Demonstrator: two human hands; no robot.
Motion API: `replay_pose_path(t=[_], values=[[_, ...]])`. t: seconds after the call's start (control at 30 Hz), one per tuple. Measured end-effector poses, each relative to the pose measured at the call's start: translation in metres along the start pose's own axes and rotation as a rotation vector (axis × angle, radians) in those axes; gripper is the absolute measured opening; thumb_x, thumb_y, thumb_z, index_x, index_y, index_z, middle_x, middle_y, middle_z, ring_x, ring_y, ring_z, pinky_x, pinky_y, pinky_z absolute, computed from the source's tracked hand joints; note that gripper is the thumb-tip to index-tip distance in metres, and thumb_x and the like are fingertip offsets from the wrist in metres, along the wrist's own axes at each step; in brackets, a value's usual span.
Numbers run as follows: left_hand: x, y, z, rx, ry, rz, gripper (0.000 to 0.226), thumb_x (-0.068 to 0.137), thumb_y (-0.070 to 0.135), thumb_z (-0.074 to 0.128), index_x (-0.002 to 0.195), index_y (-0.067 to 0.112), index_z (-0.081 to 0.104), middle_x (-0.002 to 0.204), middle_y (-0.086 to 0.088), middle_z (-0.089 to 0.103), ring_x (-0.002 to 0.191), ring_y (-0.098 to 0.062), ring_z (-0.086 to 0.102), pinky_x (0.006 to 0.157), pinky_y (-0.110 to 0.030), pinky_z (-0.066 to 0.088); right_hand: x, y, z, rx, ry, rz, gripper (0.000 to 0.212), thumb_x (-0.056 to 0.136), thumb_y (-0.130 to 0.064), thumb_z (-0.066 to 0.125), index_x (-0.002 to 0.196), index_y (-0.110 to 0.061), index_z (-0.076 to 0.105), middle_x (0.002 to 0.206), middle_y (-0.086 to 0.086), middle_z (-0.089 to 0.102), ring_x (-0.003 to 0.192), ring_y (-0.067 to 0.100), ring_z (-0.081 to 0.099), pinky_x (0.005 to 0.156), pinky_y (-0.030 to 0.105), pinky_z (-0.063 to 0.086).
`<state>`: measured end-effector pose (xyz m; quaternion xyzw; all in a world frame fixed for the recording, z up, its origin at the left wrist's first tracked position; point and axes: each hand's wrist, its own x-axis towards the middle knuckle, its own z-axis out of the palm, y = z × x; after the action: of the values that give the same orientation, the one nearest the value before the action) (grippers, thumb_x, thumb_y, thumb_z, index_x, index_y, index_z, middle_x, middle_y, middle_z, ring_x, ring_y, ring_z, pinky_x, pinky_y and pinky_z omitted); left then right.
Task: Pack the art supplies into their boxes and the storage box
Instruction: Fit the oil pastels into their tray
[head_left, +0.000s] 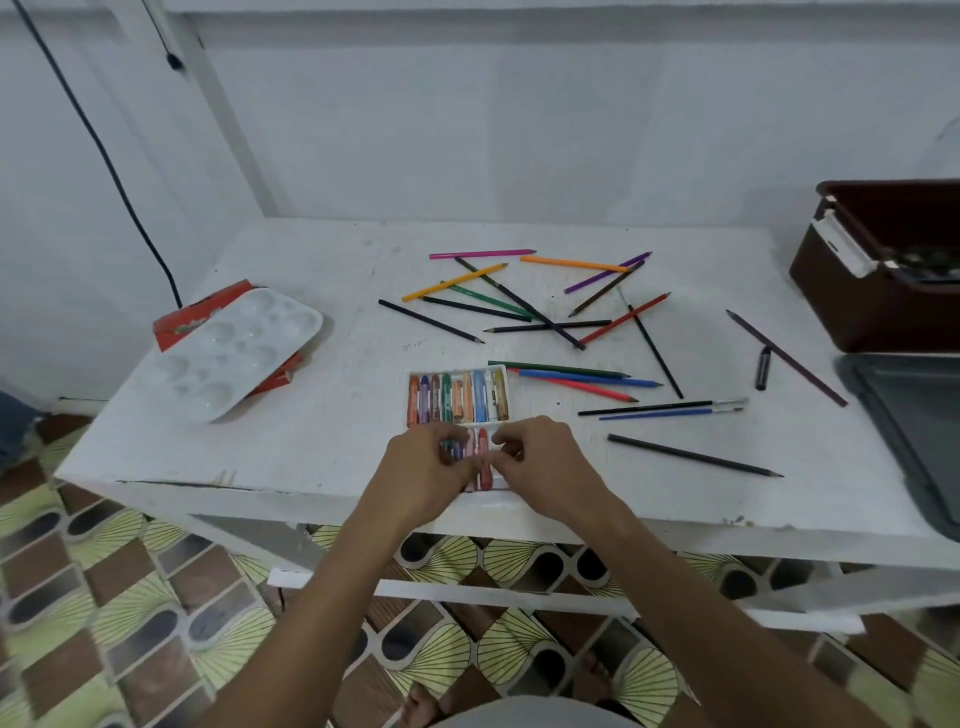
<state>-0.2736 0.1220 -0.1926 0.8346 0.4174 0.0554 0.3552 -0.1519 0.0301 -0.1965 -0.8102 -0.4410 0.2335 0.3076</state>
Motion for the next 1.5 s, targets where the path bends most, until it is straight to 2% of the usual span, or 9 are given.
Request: replay_pose_path(t=[0.07, 0.23, 0.47, 0.63, 0.77, 0.9, 1.1, 1.33, 1.5], values=[[0.000, -0.002, 0.000, -0.007, 0.005, 0.012, 0.038, 0.087, 0.038, 0.066, 0.121, 0.022, 0.062, 0.097, 0.000, 0.069, 0.074, -0.009, 0.063, 0.059, -0.013, 0.040, -0.002, 0.003, -0.001, -0.022, -0.007, -0.004, 0.035, 0.090, -0.024, 0.063, 0.122, -0.010, 0.062, 0.111, 0.006, 0.067, 0.080, 0.004, 0.052, 0.073, 0.009, 0.037], [0.000, -0.006, -0.001, 0.003, -0.004, 0.042, 0.034, 0.087, 0.035, 0.066, 0.120, 0.025, 0.064, 0.084, 0.004, 0.065, 0.068, -0.004, 0.057, 0.057, -0.010, 0.037, -0.006, 0.009, -0.002, -0.046, -0.026, -0.014, 0.037, 0.089, -0.028, 0.063, 0.123, -0.014, 0.061, 0.105, 0.003, 0.063, 0.076, 0.002, 0.046, 0.062, 0.004, 0.030], [0.001, -0.006, -0.001, 0.041, 0.005, 0.081, 0.039, 0.087, 0.034, 0.067, 0.124, 0.024, 0.064, 0.124, -0.002, 0.064, 0.100, -0.013, 0.060, 0.084, -0.019, 0.044, -0.009, 0.005, -0.005, -0.005, -0.084, -0.076, 0.033, 0.091, -0.032, 0.058, 0.123, -0.025, 0.061, 0.084, -0.003, 0.046, 0.070, 0.004, 0.044, 0.061, 0.012, 0.034], [0.002, -0.005, 0.002, 0.098, -0.002, 0.112, 0.037, 0.089, 0.033, 0.064, 0.125, 0.025, 0.063, 0.118, -0.001, 0.067, 0.087, -0.006, 0.055, 0.077, -0.016, 0.042, -0.007, 0.004, -0.004, -0.030, -0.120, -0.070, 0.037, 0.092, -0.031, 0.058, 0.128, -0.026, 0.057, 0.082, -0.008, 0.037, 0.067, 0.002, 0.040, 0.059, 0.011, 0.029], [0.004, -0.003, 0.001, 0.159, -0.036, 0.119, 0.037, 0.092, 0.035, 0.060, 0.127, 0.023, 0.062, 0.129, 0.001, 0.062, 0.108, -0.013, 0.060, 0.088, -0.022, 0.045, -0.006, 0.004, -0.003, -0.047, -0.120, -0.065, 0.039, 0.090, -0.031, 0.061, 0.129, -0.025, 0.057, 0.081, -0.009, 0.034, 0.065, 0.002, 0.039, 0.058, 0.012, 0.028], [0.006, -0.004, -0.005, 0.185, -0.074, 0.123, 0.037, 0.093, 0.034, 0.058, 0.129, 0.024, 0.061, 0.136, 0.002, 0.056, 0.118, -0.016, 0.056, 0.097, -0.025, 0.042, -0.005, 0.006, 0.000, -0.059, -0.114, -0.058, 0.040, 0.090, -0.029, 0.062, 0.129, -0.024, 0.057, 0.077, -0.017, 0.029, 0.066, -0.002, 0.033, 0.073, 0.020, 0.032], [0.007, -0.004, -0.005, 0.190, -0.076, 0.133, 0.036, 0.092, 0.032, 0.060, 0.127, 0.025, 0.062, 0.131, 0.001, 0.060, 0.112, -0.016, 0.059, 0.092, -0.023, 0.044, -0.004, 0.006, -0.001, -0.044, -0.121, -0.101, 0.039, 0.090, -0.030, 0.061, 0.128, -0.031, 0.056, 0.077, -0.016, 0.031, 0.067, -0.001, 0.034, 0.059, 0.009, 0.023], [0.008, -0.007, -0.003, 0.210, -0.061, 0.120, 0.038, 0.090, 0.037, 0.062, 0.126, 0.025, 0.062, 0.132, 0.003, 0.060, 0.112, -0.015, 0.059, 0.093, -0.027, 0.046, 0.001, 0.010, 0.002, -0.067, -0.143, -0.081, 0.038, 0.090, -0.034, 0.061, 0.128, -0.028, 0.058, 0.081, -0.011, 0.034, 0.072, 0.002, 0.034, 0.061, 0.011, 0.025], [0.008, -0.005, -0.006, 0.237, -0.076, 0.152, 0.036, 0.091, 0.036, 0.060, 0.126, 0.027, 0.062, 0.125, 0.003, 0.064, 0.099, -0.013, 0.061, 0.084, -0.021, 0.045, 0.000, 0.013, 0.001, -0.081, -0.157, -0.101, 0.041, 0.090, -0.036, 0.060, 0.130, -0.030, 0.056, 0.083, -0.009, 0.035, 0.073, 0.002, 0.036, 0.066, 0.015, 0.030]])
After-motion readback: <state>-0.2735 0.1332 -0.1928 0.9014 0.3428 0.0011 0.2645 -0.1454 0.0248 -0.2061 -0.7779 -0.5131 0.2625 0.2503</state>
